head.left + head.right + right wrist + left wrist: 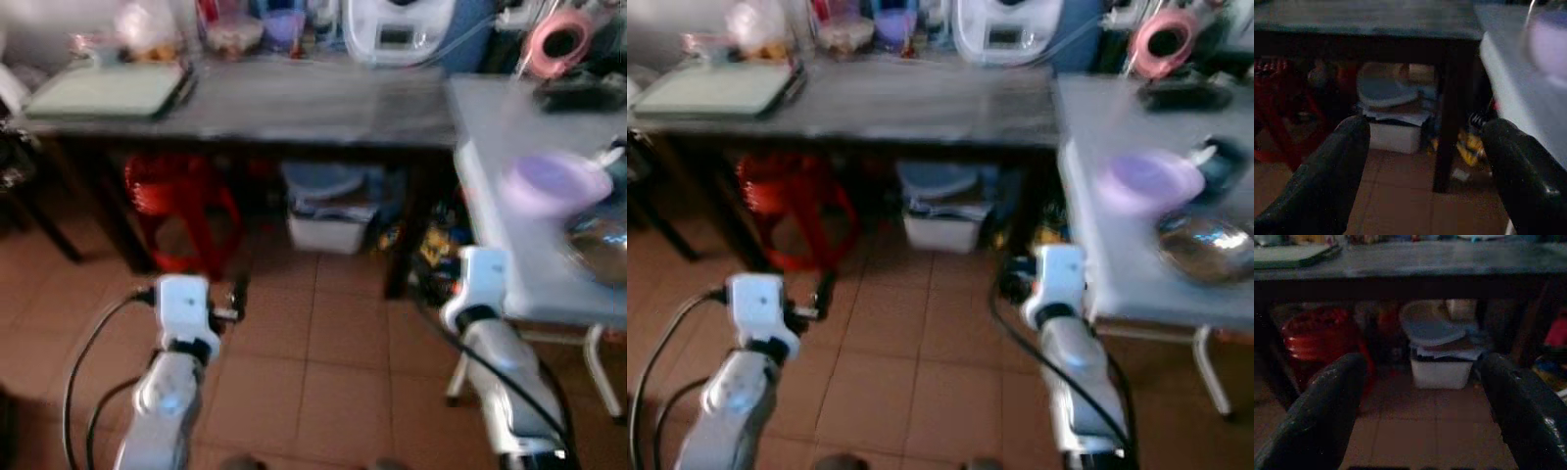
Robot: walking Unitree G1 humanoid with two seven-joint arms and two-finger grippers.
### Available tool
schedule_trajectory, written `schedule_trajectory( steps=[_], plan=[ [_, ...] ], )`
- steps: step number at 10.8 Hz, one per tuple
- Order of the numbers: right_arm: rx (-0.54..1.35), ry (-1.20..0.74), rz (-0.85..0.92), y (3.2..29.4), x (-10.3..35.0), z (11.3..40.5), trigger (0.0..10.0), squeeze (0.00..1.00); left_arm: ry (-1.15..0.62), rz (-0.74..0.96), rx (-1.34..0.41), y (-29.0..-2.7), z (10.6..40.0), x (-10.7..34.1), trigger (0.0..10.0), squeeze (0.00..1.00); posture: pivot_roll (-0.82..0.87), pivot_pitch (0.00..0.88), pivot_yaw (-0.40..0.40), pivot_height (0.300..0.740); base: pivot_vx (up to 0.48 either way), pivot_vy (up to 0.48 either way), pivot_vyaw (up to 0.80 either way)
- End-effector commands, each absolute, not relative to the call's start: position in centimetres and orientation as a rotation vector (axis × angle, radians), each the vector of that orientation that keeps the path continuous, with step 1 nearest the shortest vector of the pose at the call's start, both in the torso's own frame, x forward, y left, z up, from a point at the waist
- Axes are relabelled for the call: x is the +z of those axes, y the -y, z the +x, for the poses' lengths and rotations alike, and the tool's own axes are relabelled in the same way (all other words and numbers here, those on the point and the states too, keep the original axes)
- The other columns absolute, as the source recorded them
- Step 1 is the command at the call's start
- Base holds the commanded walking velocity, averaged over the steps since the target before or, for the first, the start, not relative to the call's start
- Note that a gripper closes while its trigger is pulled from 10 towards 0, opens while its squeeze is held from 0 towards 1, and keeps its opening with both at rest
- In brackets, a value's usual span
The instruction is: Setting the table
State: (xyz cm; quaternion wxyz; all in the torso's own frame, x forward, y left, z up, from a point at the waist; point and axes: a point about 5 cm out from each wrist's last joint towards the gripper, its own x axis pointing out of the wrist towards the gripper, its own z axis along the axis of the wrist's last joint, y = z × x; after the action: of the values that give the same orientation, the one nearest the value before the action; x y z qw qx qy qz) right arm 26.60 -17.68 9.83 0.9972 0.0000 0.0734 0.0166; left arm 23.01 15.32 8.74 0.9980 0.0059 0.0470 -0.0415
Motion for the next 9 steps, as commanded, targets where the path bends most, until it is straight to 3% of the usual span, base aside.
schedule_trajectory(
  steps=[1, 2, 3, 7, 9],
  plan=[
    [0.052, -0.124, 0.012, 17.02, 10.3, 26.92, 10.0, 0.0, -0.101, 0.03, -0.064, -16.1, 22.93, 8.78, 10.0, 0.0, -0.02, 0.031, 0.049, 0.74, 0.0, -0.45, 0.0],
    [0.051, -0.114, 0.006, 17.04, 10.57, 27.19, 10.0, 0.22, -0.099, 0.029, -0.073, -15.82, 22.95, 8.82, 10.0, 0.0, -0.03, 0.032, 0.052, 0.74, 0.0, -0.446, 0.0],
    [0.049, -0.108, 0.001, 17.07, 10.71, 27.28, 10.0, 0.0, -0.099, 0.028, -0.081, -15.65, 22.93, 8.83, 10.0, 0.0, -0.03, 0.031, 0.053, 0.74, 0.0, -0.442, 0.0],
    [0.038, -0.104, 0.002, 17.06, 10.78, 27.39, 10.0, 0.0, -0.1, 0.029, -0.086, -15.72, 23.03, 8.89, 10.0, 0.0, -0.03, 0.032, 0.056, 0.74, 0.0, -0.442, 0.0],
    [0.014, -0.086, -0.007, 17.43, 11.08, 27.54, 10.0, 0.0, -0.09, 0.012, -0.073, -15.77, 22.99, 9.02, 10.0, 0.0, -0.03, 0.034, 0.057, 0.74, 0.0, 0.0, 0.0]
  ],
)
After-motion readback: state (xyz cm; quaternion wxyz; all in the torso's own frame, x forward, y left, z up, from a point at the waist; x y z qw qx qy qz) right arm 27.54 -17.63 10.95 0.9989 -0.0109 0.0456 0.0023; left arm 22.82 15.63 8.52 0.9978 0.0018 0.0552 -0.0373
